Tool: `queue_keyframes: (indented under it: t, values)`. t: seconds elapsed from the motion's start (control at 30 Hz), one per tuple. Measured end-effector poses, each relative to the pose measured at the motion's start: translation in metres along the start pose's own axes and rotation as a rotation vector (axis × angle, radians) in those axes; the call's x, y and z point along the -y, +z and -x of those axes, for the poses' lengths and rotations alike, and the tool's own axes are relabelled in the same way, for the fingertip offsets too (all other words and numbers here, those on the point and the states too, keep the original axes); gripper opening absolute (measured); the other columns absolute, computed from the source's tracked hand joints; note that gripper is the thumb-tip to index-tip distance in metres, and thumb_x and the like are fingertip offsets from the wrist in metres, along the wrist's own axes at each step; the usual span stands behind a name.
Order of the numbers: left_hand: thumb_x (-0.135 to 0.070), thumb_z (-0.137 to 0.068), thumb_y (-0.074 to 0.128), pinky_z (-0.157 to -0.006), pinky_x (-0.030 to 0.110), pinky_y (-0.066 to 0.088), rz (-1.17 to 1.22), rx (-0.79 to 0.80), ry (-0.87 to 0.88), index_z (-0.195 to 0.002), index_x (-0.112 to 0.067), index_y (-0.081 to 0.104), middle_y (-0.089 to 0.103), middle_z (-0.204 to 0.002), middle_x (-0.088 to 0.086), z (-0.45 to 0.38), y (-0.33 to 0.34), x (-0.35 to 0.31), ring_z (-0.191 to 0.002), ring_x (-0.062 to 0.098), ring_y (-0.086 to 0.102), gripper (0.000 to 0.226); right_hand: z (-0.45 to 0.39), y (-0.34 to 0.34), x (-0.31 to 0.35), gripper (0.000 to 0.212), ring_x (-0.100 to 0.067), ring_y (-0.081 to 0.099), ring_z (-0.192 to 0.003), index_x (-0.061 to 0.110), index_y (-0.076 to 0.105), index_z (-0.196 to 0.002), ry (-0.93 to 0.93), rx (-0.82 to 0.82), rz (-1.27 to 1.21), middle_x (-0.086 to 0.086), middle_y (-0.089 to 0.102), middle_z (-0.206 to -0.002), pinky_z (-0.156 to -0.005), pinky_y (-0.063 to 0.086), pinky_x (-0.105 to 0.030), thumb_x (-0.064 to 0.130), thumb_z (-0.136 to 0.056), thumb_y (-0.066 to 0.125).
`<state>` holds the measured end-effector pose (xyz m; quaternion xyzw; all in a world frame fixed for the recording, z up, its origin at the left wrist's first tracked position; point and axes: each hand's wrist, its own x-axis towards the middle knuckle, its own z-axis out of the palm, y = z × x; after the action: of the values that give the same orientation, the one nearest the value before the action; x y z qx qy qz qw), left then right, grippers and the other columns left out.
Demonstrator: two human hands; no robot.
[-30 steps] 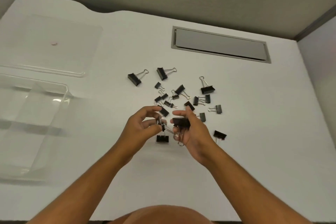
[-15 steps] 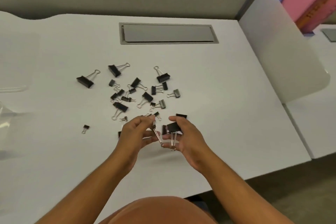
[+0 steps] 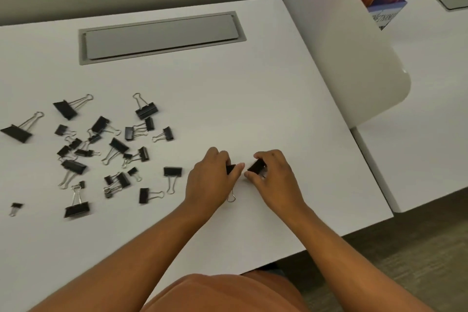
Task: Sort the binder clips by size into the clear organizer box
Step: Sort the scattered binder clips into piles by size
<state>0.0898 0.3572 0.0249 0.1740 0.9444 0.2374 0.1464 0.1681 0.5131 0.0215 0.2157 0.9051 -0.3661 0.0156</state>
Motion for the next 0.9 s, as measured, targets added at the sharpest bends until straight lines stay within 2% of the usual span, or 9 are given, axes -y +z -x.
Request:
queue_keyframes:
  t: [0.07,0.2,0.33,0.47,0.57,0.63,0.7,0.8,0.9]
  values:
    - [-0.060,-0.098,0.055,-0.057,0.029,0.040,-0.065,0.009,-0.037,-0.086,-0.020,0.057,0.051,-0.092,-0.003,-0.006,0.008,-0.004,-0.068,0.017,0.055,0.041,-0.010,-0.004,-0.005,0.051,-0.005,0.057,-0.096,0.019,0.061,-0.137,0.003,0.021,0.046,0.005,0.053,-0.125,-0.089,0.053,-0.022,0.040,-0.093,0.075]
    - [-0.053,-0.103,0.050,-0.059,0.032,0.042,-0.099,0.025,-0.077,-0.089,-0.020,0.057,0.051,-0.093,-0.003,0.000,0.013,-0.011,-0.068,0.020,0.053,0.036,-0.021,-0.007,-0.007,0.051,-0.014,0.063,-0.096,0.023,0.061,-0.129,-0.004,0.043,0.241,0.005,0.052,-0.118,-0.078,0.059,-0.032,0.057,-0.092,0.068]
    - [-0.045,-0.107,0.044,-0.070,0.037,0.051,0.012,0.047,-0.054,-0.096,-0.020,0.064,0.054,-0.094,-0.005,0.007,0.022,-0.008,-0.076,0.019,0.059,0.033,-0.023,-0.007,-0.010,0.049,-0.015,0.063,-0.095,0.023,0.056,-0.132,0.007,0.105,0.217,0.004,0.047,-0.121,-0.075,0.059,-0.032,0.055,-0.096,0.064]
    - [-0.042,-0.107,0.046,-0.090,0.032,0.050,0.196,0.090,-0.064,-0.130,-0.023,0.064,0.059,-0.117,-0.007,0.019,0.019,-0.002,-0.102,0.013,0.062,0.034,-0.025,-0.009,-0.015,0.049,-0.016,0.064,-0.095,0.022,0.054,-0.135,-0.008,0.149,0.172,0.004,0.047,-0.125,-0.080,0.057,-0.032,0.054,-0.098,0.060]
    - [-0.038,-0.107,0.049,-0.092,0.024,0.048,0.277,0.062,-0.057,-0.143,-0.025,0.056,0.055,-0.127,-0.010,0.033,0.005,0.009,-0.095,0.005,0.061,0.039,-0.026,-0.011,-0.010,0.057,-0.020,0.065,-0.098,0.024,0.051,-0.139,0.006,0.137,0.190,0.002,0.049,-0.129,-0.083,0.058,-0.040,0.064,-0.099,0.043]
    - [-0.036,-0.106,0.053,-0.083,0.015,0.045,0.338,0.031,-0.049,-0.140,-0.029,0.057,0.054,-0.121,-0.016,0.044,-0.008,0.021,-0.082,0.002,0.060,0.036,-0.025,-0.012,-0.001,0.058,-0.024,0.064,-0.101,0.024,0.050,-0.140,-0.034,0.066,0.220,-0.001,0.050,-0.129,-0.083,0.058,-0.043,0.063,-0.100,0.038]
    - [-0.035,-0.104,0.058,-0.075,0.009,0.042,0.388,-0.014,-0.068,-0.134,-0.034,0.060,0.054,-0.116,-0.020,0.054,-0.023,0.039,-0.078,0.005,0.062,0.031,-0.024,-0.010,0.012,0.051,-0.026,0.062,-0.103,0.022,0.053,-0.137,-0.125,-0.001,0.195,-0.003,0.052,-0.127,-0.088,0.055,-0.047,0.056,-0.101,0.041]
    - [-0.030,-0.098,0.066,-0.073,0.013,0.044,0.444,-0.123,-0.134,-0.121,-0.036,0.066,0.058,-0.111,-0.020,0.060,-0.050,0.073,-0.075,0.010,0.063,0.024,-0.022,0.010,0.041,0.038,-0.021,0.060,-0.110,0.026,0.056,-0.133,-0.211,0.030,0.096,0.005,0.053,-0.127,-0.095,0.051,-0.050,0.046,-0.102,0.047]
    - [-0.024,-0.093,0.073,-0.070,0.014,0.044,0.455,-0.245,-0.213,-0.110,-0.035,0.070,0.062,-0.104,-0.018,0.058,-0.079,0.116,-0.071,0.009,0.061,0.021,-0.024,0.042,0.079,0.030,-0.013,0.059,-0.106,0.029,0.058,-0.129,-0.269,0.097,0.021,0.015,0.051,-0.121,-0.089,0.055,-0.047,0.040,-0.101,0.054]
